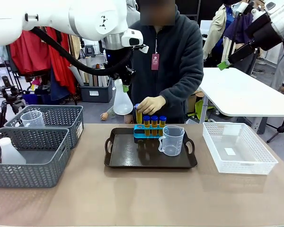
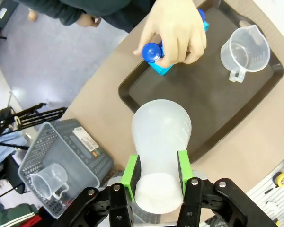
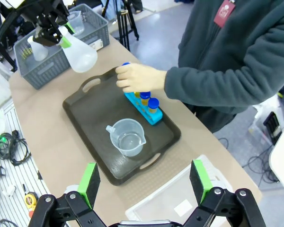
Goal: Prepare the laboratory tools.
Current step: Pick up one Small flask and place it on the Handle tray.
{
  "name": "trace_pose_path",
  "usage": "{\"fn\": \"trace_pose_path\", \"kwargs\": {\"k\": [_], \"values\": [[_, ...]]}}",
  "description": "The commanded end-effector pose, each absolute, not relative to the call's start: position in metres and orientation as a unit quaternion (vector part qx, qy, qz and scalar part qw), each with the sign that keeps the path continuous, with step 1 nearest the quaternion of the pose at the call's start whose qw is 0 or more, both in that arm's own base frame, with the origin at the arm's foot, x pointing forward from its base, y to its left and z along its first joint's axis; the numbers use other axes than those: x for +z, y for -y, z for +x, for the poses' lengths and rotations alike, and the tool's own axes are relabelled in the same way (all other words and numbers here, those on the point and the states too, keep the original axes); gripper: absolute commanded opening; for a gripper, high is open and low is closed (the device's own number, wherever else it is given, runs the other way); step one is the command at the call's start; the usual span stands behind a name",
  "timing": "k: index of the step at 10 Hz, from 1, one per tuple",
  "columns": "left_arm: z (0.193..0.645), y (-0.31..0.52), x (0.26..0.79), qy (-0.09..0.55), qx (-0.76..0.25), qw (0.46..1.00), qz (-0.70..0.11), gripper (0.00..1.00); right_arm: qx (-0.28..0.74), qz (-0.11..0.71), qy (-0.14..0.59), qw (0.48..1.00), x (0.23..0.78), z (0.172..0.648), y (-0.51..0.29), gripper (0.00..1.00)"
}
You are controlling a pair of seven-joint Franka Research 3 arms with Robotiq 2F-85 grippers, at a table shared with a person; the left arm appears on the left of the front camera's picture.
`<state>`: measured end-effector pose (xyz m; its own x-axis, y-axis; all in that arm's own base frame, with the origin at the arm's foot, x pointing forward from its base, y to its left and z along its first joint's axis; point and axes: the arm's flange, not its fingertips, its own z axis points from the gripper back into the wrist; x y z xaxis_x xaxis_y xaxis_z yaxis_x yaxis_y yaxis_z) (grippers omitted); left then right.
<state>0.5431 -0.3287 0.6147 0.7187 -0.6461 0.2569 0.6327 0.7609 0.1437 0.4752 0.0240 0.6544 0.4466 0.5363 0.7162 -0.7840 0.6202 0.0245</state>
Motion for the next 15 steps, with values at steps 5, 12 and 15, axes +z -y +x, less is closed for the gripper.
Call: {"fn": "trace_pose_path", "kwargs": {"k": [5,12,15], "values": [[0.5451,0.3143,0.6186,0.148,-0.331,0.932,0.019,0.0,0.398,0.188,0.349,0.828,0.6563,0.4747,-0.0232,1.0],[0.5451,0.3143,0.6186,0.148,-0.331,0.932,0.019,0.0,0.398,0.188,0.349,0.828,0.6563,0.4747,-0.0232,1.0],[0.5451,0.3143,0.6186,0.148,-0.331,0.932,0.019,0.0,0.398,0.188,0.349,0.828,0.6563,0.4747,-0.0232,1.0]]}}
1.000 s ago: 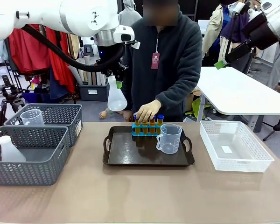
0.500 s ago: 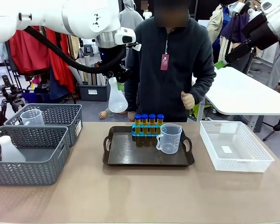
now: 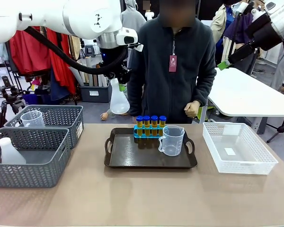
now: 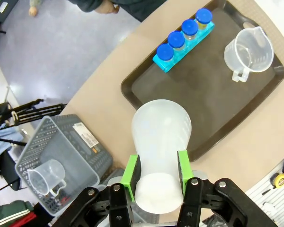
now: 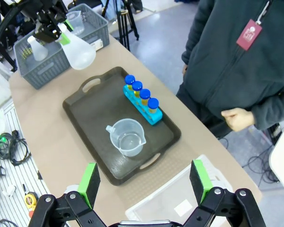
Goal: Prepare the laboratory tools.
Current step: Pick up one Small flask and place it on the Handle tray.
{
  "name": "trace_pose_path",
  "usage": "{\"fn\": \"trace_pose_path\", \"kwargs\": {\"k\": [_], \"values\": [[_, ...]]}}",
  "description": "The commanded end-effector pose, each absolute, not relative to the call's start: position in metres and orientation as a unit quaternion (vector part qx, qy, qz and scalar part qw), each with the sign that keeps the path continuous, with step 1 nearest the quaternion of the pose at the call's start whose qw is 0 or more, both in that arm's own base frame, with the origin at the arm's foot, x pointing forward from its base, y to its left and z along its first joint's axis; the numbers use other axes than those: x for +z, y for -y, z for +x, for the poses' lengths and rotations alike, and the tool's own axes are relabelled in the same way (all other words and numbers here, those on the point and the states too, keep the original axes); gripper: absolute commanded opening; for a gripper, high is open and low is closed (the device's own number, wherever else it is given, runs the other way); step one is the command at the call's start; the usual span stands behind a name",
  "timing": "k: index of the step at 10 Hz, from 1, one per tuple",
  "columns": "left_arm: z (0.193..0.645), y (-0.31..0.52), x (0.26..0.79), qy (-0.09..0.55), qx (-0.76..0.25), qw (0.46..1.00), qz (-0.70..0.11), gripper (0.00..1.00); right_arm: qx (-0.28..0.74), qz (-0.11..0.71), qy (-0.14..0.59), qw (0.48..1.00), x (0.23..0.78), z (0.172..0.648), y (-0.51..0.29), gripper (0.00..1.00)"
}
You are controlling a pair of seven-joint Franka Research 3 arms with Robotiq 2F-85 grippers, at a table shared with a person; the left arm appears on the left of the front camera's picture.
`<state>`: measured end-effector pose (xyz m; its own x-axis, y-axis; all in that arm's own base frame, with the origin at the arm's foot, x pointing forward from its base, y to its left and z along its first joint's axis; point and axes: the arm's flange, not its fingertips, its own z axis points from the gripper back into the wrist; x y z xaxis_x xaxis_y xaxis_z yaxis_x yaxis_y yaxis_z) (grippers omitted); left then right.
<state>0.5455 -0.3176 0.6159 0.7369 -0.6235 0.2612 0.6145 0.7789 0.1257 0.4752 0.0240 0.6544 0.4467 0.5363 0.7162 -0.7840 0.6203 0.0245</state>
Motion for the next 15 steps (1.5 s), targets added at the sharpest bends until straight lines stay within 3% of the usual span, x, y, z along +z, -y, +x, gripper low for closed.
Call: {"fn": "trace_pose_path", "kwargs": {"k": [1,8,15], "values": [[0.545,0.314,0.619,0.148,-0.331,0.932,0.019,0.0,0.398,0.188,0.349,0.828,0.656,0.475,-0.023,1.0],[0.569,0.367,0.588,0.106,-0.408,0.906,0.039,0.0,0.398,0.188,0.349,0.828,0.656,0.475,-0.023,1.0],[0.597,0.432,0.512,0.048,-0.461,0.885,0.05,0.0,0.398,0.188,0.349,0.828,0.656,0.475,-0.023,1.0]]}}
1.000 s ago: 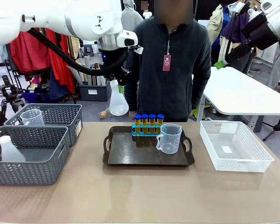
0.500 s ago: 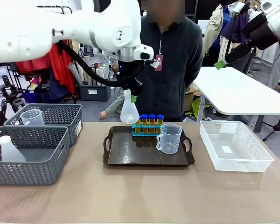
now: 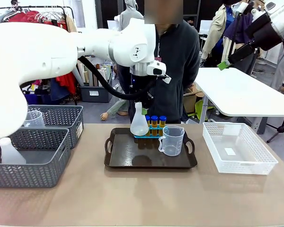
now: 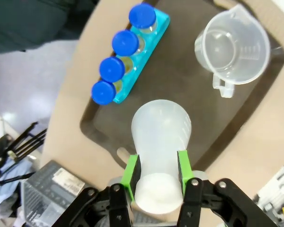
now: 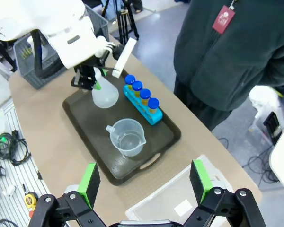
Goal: Prepare the laboratory tools.
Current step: Pick up one Small flask and place it on the Handle tray.
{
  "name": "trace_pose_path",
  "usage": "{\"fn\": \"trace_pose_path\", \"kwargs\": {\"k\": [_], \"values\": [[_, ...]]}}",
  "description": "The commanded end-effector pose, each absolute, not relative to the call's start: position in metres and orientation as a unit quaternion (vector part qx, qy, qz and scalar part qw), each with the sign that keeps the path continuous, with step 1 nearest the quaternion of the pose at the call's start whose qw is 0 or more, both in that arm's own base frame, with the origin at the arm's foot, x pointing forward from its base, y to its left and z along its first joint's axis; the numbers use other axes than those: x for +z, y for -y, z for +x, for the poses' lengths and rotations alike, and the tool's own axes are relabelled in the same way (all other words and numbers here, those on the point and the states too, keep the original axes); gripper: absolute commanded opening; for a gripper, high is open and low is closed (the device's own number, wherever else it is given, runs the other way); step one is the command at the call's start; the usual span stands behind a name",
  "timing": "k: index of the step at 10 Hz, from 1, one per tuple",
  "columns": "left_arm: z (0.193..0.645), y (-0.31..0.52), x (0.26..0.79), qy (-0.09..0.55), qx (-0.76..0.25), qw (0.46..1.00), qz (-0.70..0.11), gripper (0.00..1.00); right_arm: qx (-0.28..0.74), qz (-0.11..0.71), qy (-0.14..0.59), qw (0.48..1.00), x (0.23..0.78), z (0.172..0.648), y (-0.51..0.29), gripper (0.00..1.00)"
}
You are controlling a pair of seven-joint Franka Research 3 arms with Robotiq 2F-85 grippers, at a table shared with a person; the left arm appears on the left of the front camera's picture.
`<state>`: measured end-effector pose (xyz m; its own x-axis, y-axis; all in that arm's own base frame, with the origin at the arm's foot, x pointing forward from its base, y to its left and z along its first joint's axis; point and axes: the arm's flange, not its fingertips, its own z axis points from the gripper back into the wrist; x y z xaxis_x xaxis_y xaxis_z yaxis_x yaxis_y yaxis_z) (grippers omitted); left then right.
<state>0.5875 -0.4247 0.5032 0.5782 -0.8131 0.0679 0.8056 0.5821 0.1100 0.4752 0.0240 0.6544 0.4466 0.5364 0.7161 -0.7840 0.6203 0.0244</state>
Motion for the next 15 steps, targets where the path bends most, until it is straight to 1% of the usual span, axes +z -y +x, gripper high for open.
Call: {"fn": "trace_pose_path", "kwargs": {"k": [1,4,7,10,15], "values": [[0.597,0.433,0.501,0.043,-0.461,0.884,0.067,0.0,0.398,0.188,0.349,0.828,0.656,0.475,-0.023,1.0],[0.598,0.429,0.468,0.034,-0.478,0.876,0.05,0.0,0.398,0.188,0.349,0.828,0.656,0.475,-0.023,1.0],[0.597,0.427,0.444,0.02,-0.473,0.88,0.026,0.0,0.398,0.188,0.349,0.828,0.656,0.475,-0.023,1.0],[0.595,0.42,0.431,0.013,-0.465,0.885,0.0,0.0,0.398,0.188,0.349,0.828,0.656,0.475,-0.023,1.0],[0.591,0.413,0.423,0.004,-0.453,0.891,-0.016,0.0,0.398,0.188,0.349,0.828,0.656,0.475,-0.023,1.0]]}}
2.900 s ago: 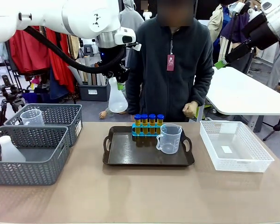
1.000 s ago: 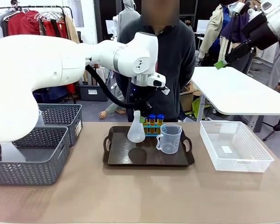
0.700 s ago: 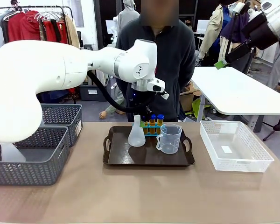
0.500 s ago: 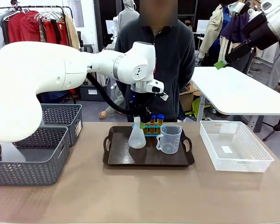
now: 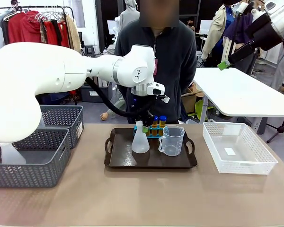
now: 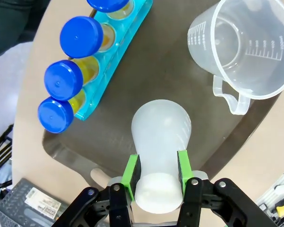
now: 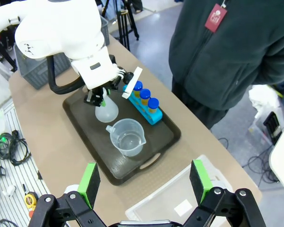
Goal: Prepare the laboratory tools.
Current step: Pick up one Small flask and place it on the Handle tray.
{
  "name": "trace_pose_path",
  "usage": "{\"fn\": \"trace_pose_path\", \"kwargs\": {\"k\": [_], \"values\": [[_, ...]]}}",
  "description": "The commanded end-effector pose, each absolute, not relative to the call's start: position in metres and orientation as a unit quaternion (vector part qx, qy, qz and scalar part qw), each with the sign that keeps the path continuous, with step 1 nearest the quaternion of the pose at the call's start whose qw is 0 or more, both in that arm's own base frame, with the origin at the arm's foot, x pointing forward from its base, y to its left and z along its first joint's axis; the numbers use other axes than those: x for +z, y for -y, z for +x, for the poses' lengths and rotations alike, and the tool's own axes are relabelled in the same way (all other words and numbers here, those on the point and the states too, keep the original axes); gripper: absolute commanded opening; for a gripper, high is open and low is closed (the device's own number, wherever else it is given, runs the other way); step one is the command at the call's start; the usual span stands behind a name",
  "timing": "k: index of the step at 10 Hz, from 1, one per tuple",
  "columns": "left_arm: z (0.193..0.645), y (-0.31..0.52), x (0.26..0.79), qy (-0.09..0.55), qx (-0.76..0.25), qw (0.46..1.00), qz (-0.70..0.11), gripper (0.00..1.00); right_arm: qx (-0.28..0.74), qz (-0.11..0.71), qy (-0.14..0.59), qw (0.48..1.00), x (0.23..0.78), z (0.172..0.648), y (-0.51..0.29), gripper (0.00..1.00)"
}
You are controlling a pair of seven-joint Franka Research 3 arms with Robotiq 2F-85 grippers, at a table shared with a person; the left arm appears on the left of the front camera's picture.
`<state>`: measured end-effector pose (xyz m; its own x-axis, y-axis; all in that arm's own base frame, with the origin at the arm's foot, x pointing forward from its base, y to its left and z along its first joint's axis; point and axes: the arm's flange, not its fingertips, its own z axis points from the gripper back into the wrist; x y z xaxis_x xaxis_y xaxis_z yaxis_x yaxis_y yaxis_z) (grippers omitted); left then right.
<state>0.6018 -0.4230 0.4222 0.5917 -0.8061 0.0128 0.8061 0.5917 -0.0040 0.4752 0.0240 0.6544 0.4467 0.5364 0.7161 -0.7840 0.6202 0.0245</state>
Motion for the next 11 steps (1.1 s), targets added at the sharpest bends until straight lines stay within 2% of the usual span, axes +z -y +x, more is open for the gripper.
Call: {"fn": "trace_pose_path", "kwargs": {"k": [1,5,10,11], "values": [[0.5901,0.4098,0.4216,0.004,-0.45,0.893,-0.017,0.0,0.398,0.188,0.349,0.828,0.6563,0.4747,-0.0232,1.0],[0.5885,0.405,0.4189,0.001,-0.443,0.897,-0.015,0.0,0.398,0.188,0.349,0.828,0.6563,0.4747,-0.0232,1.0],[0.588,0.4049,0.4184,0.003,-0.442,0.897,-0.012,0.97,0.398,0.188,0.349,0.828,0.6563,0.4747,-0.0232,1.0],[0.5882,0.4045,0.4184,0.002,-0.442,0.897,-0.012,1.0,0.398,0.188,0.349,0.828,0.6563,0.4747,-0.0232,1.0]]}}
